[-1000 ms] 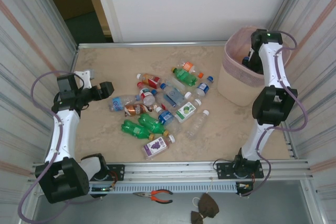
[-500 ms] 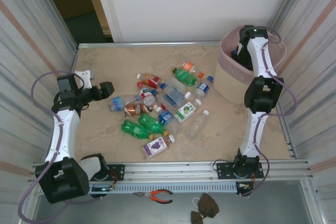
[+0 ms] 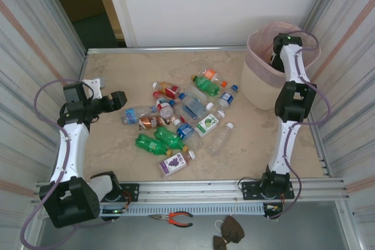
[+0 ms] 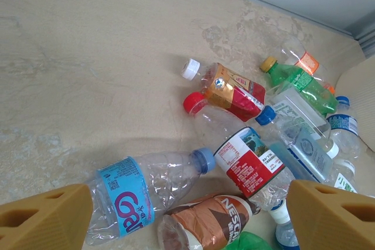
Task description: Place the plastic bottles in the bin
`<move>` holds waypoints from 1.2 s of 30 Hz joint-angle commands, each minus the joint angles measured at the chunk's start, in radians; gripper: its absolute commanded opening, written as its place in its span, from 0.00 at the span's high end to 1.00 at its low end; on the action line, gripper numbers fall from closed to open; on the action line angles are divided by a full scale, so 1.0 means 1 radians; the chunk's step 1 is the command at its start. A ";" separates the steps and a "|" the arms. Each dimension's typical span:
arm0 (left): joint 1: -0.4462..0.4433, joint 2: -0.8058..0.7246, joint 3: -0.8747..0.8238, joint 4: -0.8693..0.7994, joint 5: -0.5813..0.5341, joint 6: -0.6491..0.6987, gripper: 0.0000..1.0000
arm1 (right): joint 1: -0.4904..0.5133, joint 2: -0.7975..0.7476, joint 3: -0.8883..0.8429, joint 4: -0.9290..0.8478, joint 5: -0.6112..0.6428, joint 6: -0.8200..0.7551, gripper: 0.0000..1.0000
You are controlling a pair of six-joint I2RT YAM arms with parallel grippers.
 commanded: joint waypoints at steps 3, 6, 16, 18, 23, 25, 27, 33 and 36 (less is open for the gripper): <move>0.009 -0.020 -0.005 -0.013 -0.003 0.015 0.13 | -0.011 -0.015 0.030 -0.022 0.015 0.019 0.16; 0.009 -0.023 -0.004 -0.012 -0.003 0.014 0.14 | -0.007 -0.053 0.034 -0.033 0.007 0.019 0.16; 0.009 -0.025 -0.005 -0.010 0.002 0.014 0.14 | 0.006 -0.225 0.085 -0.093 0.019 0.031 0.16; 0.009 -0.025 -0.005 -0.010 0.000 0.014 0.14 | 0.011 -0.251 0.111 -0.108 0.027 0.033 0.16; 0.008 -0.036 -0.011 -0.009 -0.002 0.011 0.14 | 0.032 -0.312 0.154 -0.141 0.054 0.047 0.16; 0.008 -0.038 -0.010 -0.009 -0.002 0.012 0.14 | 0.047 -0.344 0.150 -0.148 0.073 0.060 0.16; 0.008 -0.037 -0.009 -0.009 -0.002 0.012 0.14 | 0.064 -0.372 0.147 -0.150 0.106 0.079 0.16; 0.008 -0.045 -0.009 -0.008 -0.001 0.012 0.14 | 0.154 -0.494 0.068 -0.109 0.176 0.161 0.15; 0.008 -0.051 -0.008 -0.009 -0.001 0.012 0.14 | 0.221 -0.571 -0.013 -0.060 0.217 0.222 0.15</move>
